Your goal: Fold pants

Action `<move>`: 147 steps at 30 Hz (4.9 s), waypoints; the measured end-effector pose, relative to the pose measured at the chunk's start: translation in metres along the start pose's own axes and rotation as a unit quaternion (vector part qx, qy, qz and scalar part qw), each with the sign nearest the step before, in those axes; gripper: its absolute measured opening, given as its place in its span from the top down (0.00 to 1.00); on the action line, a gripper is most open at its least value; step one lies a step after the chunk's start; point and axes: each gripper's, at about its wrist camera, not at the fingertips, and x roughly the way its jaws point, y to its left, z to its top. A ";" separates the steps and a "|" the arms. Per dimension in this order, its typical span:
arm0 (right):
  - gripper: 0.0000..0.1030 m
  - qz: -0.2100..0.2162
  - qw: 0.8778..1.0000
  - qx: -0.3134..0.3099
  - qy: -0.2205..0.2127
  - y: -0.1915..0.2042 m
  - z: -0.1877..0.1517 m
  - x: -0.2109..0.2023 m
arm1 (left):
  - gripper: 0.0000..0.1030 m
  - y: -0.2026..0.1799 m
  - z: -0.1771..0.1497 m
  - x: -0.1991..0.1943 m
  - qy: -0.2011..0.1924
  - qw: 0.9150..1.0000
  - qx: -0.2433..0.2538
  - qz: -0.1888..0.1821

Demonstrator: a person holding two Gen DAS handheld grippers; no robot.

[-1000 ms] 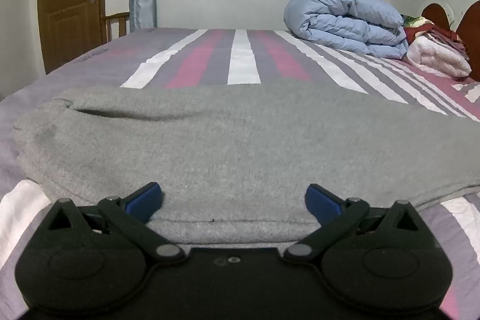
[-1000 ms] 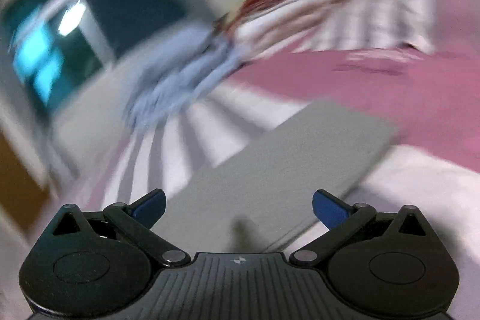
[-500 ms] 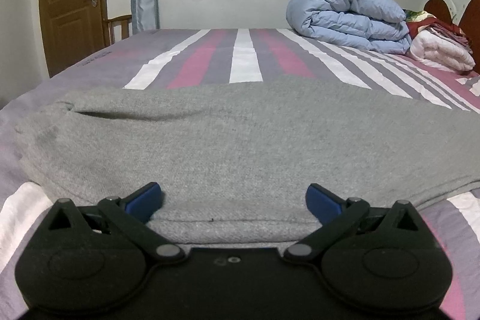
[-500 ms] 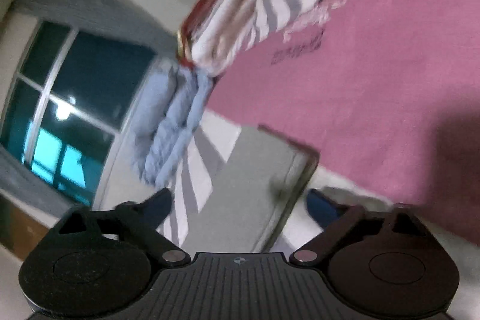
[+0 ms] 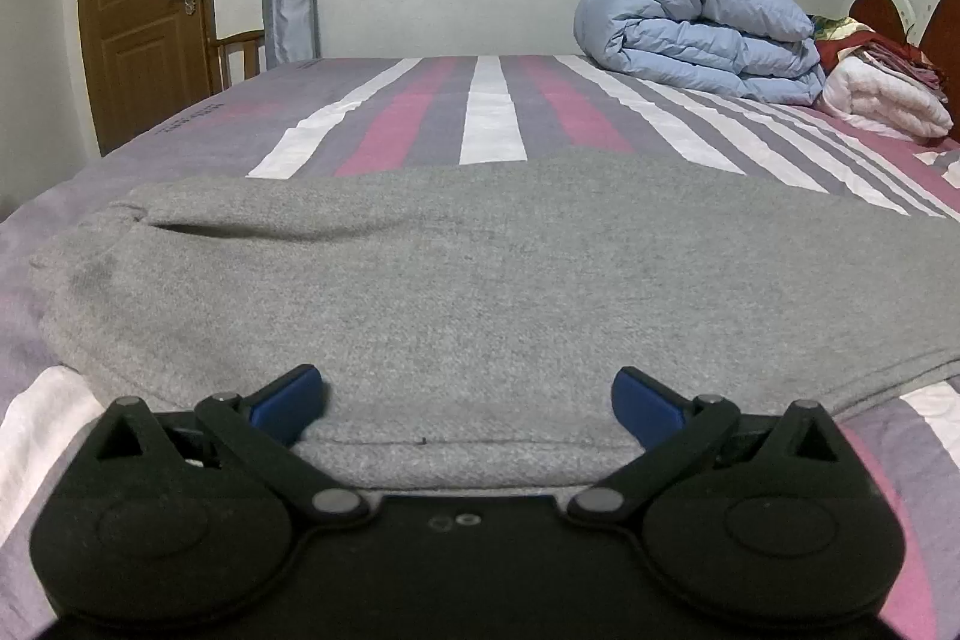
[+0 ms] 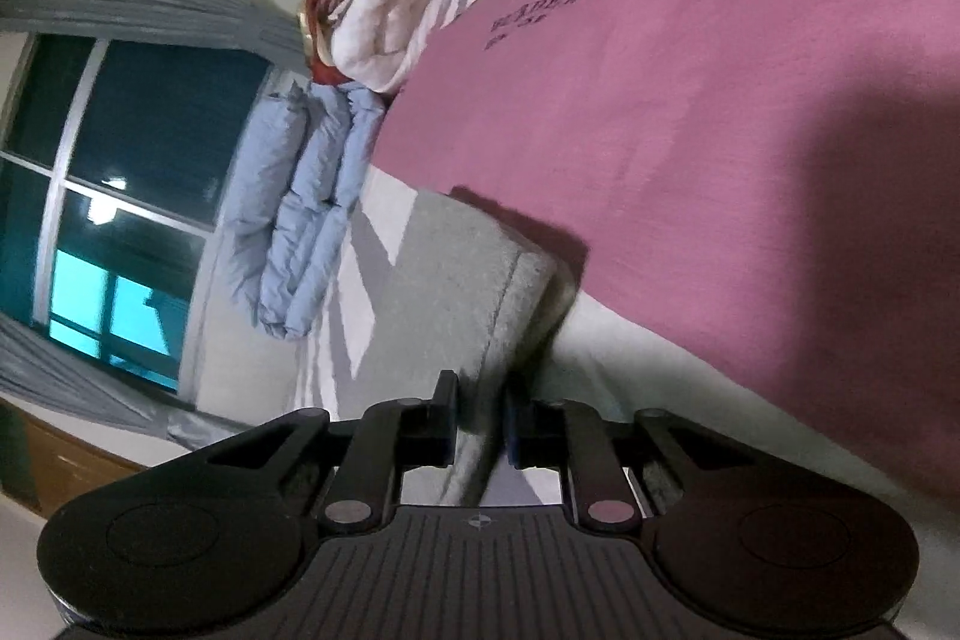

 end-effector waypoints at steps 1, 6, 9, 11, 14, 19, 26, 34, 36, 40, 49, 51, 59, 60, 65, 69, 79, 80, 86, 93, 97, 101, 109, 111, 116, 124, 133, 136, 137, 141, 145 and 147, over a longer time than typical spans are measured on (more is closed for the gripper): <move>0.85 0.007 1.000 0.002 -0.001 -0.002 0.001 0.001 | 0.05 0.000 0.000 0.000 0.000 1.000 0.000 0.000; 0.85 0.014 1.000 -0.004 0.002 -0.004 0.004 0.008 | 0.05 0.000 0.000 0.000 0.000 1.000 0.000 0.000; 0.85 0.006 1.000 -0.004 0.008 -0.002 0.005 0.011 | 0.05 0.000 0.000 0.000 0.000 1.000 -0.001 0.000; 0.85 0.001 1.000 -0.005 0.015 -0.001 0.006 0.011 | 0.05 0.000 0.000 0.000 0.000 1.000 0.000 0.000; 0.88 -0.008 1.000 -0.019 0.016 0.004 0.006 0.010 | 0.06 0.000 0.001 -0.002 -0.003 1.000 -0.002 0.000; 0.89 -0.046 0.993 -0.104 -0.010 0.038 -0.010 0.003 | 0.06 0.006 0.005 -0.023 -0.051 0.998 -0.003 0.035; 0.99 0.005 0.965 -0.258 -0.038 0.153 -0.070 -0.005 | 0.06 0.048 0.005 -0.042 -0.080 0.989 -0.105 0.070; 0.98 0.112 0.947 -0.298 0.037 0.249 -0.194 0.035 | 0.06 0.103 -0.008 -0.059 -0.081 0.971 -0.205 0.090; 0.99 0.105 0.964 -0.245 0.016 0.223 -0.188 0.030 | 0.06 0.115 -0.014 -0.061 -0.082 0.967 -0.227 0.085; 0.29 0.023 0.990 -0.134 -0.036 0.142 -0.127 -0.006 | 0.06 0.125 -0.017 -0.053 -0.069 0.963 -0.249 0.071; 0.25 -0.063 0.981 -0.169 -0.071 0.091 -0.070 -0.044 | 0.06 0.090 -0.010 -0.037 -0.043 0.981 -0.184 0.052; 0.25 -0.065 0.979 -0.186 -0.059 0.100 -0.080 -0.032 | 0.06 0.084 -0.008 -0.035 -0.042 0.983 -0.171 0.052; 0.50 -0.164 0.900 -0.404 -0.001 0.150 -0.118 0.055 | 0.06 0.084 -0.008 -0.030 -0.028 0.983 -0.170 0.062; 0.50 -0.181 0.887 -0.424 0.003 0.151 -0.123 0.065 | 0.06 0.087 -0.009 -0.031 -0.028 0.982 -0.176 0.062; 0.50 -0.223 0.850 -0.476 0.031 0.144 -0.130 0.101 | 0.06 0.096 -0.013 -0.029 -0.023 0.976 -0.205 0.065; 0.50 -0.214 0.837 -0.502 0.031 0.139 -0.132 0.101 | 0.06 0.094 -0.011 -0.027 -0.021 0.978 -0.197 0.064; 0.54 -0.160 0.971 -0.121 -0.131 0.071 -0.036 -0.028 | 0.06 0.096 -0.011 -0.022 -0.013 0.978 -0.201 0.054; 0.54 -0.131 0.979 -0.087 -0.133 0.057 -0.032 -0.042 | 0.06 0.097 -0.011 -0.023 -0.013 0.978 -0.201 0.054; 0.53 -0.038 0.996 0.007 -0.084 0.015 -0.030 -0.051 | 0.06 0.095 -0.011 -0.022 -0.011 0.979 -0.196 0.057; 0.54 -0.042 0.998 0.005 -0.044 0.016 -0.012 -0.011 | 0.06 0.094 -0.012 -0.022 -0.010 0.979 -0.197 0.057; 0.56 -0.059 0.997 -0.036 -0.029 0.023 -0.007 0.009 | 0.06 0.091 -0.012 -0.020 -0.008 0.979 -0.195 0.064; 0.92 -0.058 0.996 -0.067 -0.030 0.039 -0.004 0.019 | 0.06 0.092 -0.010 -0.021 -0.011 0.977 -0.201 0.077; 0.92 0.020 0.963 -0.267 -0.026 0.189 -0.078 0.044 | 0.06 0.116 -0.017 -0.044 -0.047 0.963 -0.252 0.087; 0.92 0.047 0.950 -0.307 0.000 0.222 -0.120 0.061 | 0.06 0.121 -0.020 -0.045 -0.045 0.962 -0.256 0.081; 0.92 0.081 0.905 -0.406 0.099 0.260 -0.250 0.116 | 0.06 0.133 -0.024 -0.051 -0.051 0.962 -0.258 0.076; 0.60 0.132 0.822 -0.512 0.210 0.233 -0.385 0.116 | 0.06 0.147 -0.033 -0.052 -0.051 0.955 -0.285 0.063; 0.60 0.050 0.851 -0.451 0.264 0.224 -0.386 0.161 | 0.06 0.144 -0.032 -0.048 -0.044 0.956 -0.283 0.061; 0.60 0.083 0.873 -0.411 0.249 0.232 -0.372 0.142 | 0.06 0.141 -0.032 -0.048 -0.041 0.958 -0.279 0.061; 0.60 0.095 0.879 -0.415 0.215 0.234 -0.365 0.126 | 0.06 0.141 -0.032 -0.047 -0.039 0.959 -0.274 0.061; 0.56 0.096 0.881 -0.428 0.177 0.230 -0.334 0.093 | 0.06 0.140 -0.030 -0.045 -0.038 0.960 -0.273 0.060; 0.23 0.072 0.890 -0.428 0.138 0.219 -0.297 0.070 | 0.06 0.137 -0.030 -0.043 -0.036 0.960 -0.270 0.061; 0.23 0.057 0.898 -0.417 0.125 0.212 -0.277 0.063 | 0.06 0.136 -0.029 -0.042 -0.035 0.960 -0.271 0.059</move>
